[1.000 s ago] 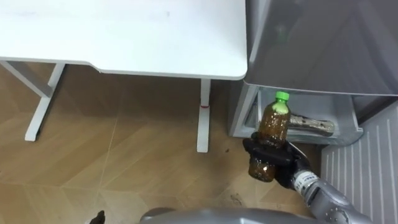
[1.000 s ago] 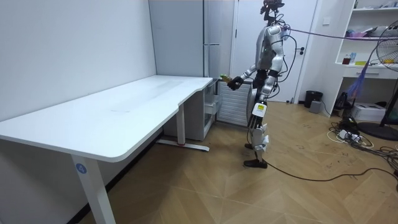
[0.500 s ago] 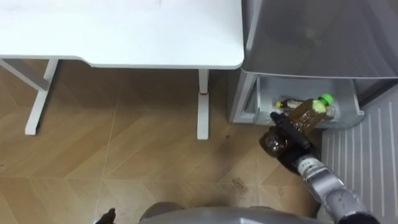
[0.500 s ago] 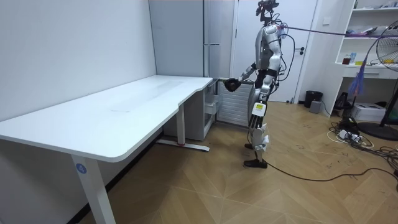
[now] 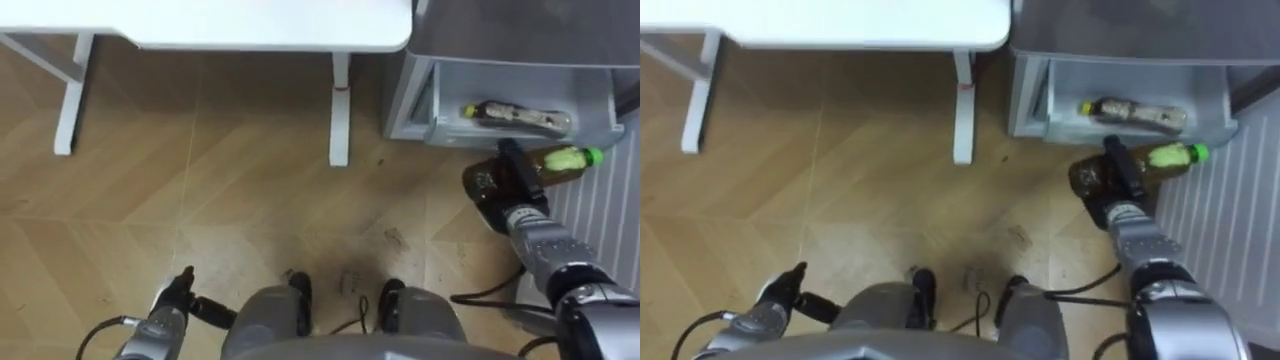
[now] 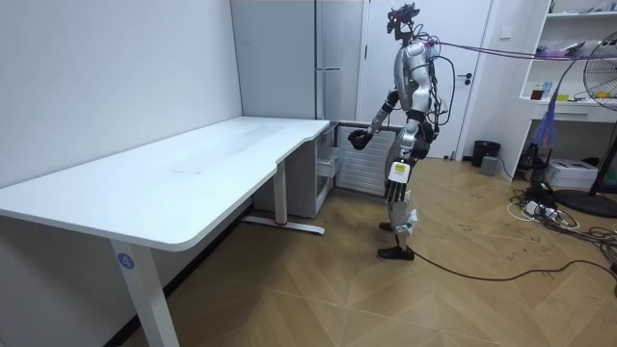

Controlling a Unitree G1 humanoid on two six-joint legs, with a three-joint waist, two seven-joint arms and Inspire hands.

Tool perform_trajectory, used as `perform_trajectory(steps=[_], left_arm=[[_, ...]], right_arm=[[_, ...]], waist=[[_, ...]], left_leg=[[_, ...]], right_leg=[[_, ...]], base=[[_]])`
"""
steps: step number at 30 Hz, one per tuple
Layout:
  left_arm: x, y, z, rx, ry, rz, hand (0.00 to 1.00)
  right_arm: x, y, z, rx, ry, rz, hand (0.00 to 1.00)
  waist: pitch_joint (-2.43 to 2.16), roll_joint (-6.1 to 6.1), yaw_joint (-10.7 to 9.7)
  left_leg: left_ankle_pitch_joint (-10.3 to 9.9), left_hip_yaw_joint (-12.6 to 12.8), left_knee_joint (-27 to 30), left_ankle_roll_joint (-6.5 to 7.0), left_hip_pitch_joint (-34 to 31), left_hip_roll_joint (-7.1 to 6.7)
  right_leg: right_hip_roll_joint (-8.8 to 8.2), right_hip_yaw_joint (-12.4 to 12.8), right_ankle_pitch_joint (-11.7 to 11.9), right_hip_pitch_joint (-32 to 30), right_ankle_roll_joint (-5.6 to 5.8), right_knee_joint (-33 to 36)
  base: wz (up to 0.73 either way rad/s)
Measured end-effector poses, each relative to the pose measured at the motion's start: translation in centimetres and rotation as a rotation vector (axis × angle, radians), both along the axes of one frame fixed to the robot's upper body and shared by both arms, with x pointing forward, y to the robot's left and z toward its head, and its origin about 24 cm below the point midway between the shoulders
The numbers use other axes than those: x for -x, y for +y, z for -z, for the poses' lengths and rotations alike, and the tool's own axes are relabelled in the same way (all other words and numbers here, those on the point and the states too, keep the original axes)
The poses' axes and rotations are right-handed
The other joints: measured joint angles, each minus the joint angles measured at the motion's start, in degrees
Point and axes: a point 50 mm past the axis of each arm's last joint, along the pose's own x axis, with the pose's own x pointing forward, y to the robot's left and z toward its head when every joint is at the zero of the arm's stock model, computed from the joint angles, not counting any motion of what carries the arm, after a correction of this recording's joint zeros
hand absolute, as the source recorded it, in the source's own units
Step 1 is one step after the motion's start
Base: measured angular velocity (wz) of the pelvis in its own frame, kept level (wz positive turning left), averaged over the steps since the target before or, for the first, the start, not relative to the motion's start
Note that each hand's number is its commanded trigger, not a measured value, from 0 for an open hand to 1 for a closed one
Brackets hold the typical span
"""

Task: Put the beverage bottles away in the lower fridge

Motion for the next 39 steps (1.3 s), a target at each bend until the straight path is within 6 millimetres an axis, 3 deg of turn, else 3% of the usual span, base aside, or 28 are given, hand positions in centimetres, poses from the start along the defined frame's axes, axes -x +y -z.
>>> perform_trajectory(steps=[5,9,15,22,29,31,39], left_arm=[[0.0,1.0,-0.3,0.002,-0.016,-0.05,0.0],[-0.2,1.8,-0.6,-0.021,-0.021,-0.046,0.0],[-0.3,2.5,-0.8,-0.041,-0.016,-0.045,0.0],[-0.4,2.0,-0.8,-0.046,-0.015,0.0,0.0],[-0.8,2.1,-1.0,-0.054,-0.037,0.003,0.0],[-0.9,2.1,-1.1,-0.056,-0.043,0.006,0.0],[-0.5,3.1,-1.3,-0.055,-0.029,0.018,0.0]], right_arm=[[-3.1,-1.1,-2.8,0.025,-0.08,0.002,1.0],[-5.1,-2.6,-5.3,0.047,-0.145,0.025,1.0],[-7.0,-5.0,-8.9,0.106,-0.214,0.064,1.0],[-8.5,-5.1,-10.9,0.12,-0.258,0.062,1.0],[-10.2,-4.6,-13.1,0.115,-0.288,0.061,1.0],[-10.7,-4.4,-13.8,0.111,-0.308,0.059,0.0],[-11.0,-4.9,-14.8,0.129,-0.332,0.06,0.0]], waist=[[0.9,-1.47,0.37],[0.91,-1.63,0.6],[0.8,-1.94,3.14],[0.73,-2.29,4.23],[0.69,-2.77,3.3],[0.69,-3.21,3.07],[0.58,-3.71,3.37]], left_leg=[[-0.04,0.03,6.52,-0.03,-9.61,0.09],[-0.58,-0.04,12.51,0.09,-17.78,0.46],[-1.7,-0.21,19.5,0.01,-26.11,0.14],[-1.95,-0.26,23.82,0.31,-30.93,0.0],[-2.09,-0.53,25.63,0.48,-33.02,-0.12],[-2.1,-0.58,25.76,0.5,-33.11,-0.12],[-3.34,-0.69,27.99,0.71,-33.19,0.02]], right_leg=[[-0.79,0.36,-0.7,-9.04,-0.98,5.97],[-1.4,0.11,-1.81,-16.09,-1.54,10.61],[-2.93,0.15,-3.26,-24.19,-1.92,18.39],[-4.03,0.24,-4.03,-28.69,-2.23,23.0],[-4.55,0.14,-4.2,-30.37,-2.36,24.66],[-4.55,0.06,-4.21,-30.37,-2.37,24.71],[-4.37,0.21,-4.58,-30.07,-2.55,25.89]], base=[[0.07],[0.17],[0.06],[0.06],[0.01],[0.0],[-0.02]])
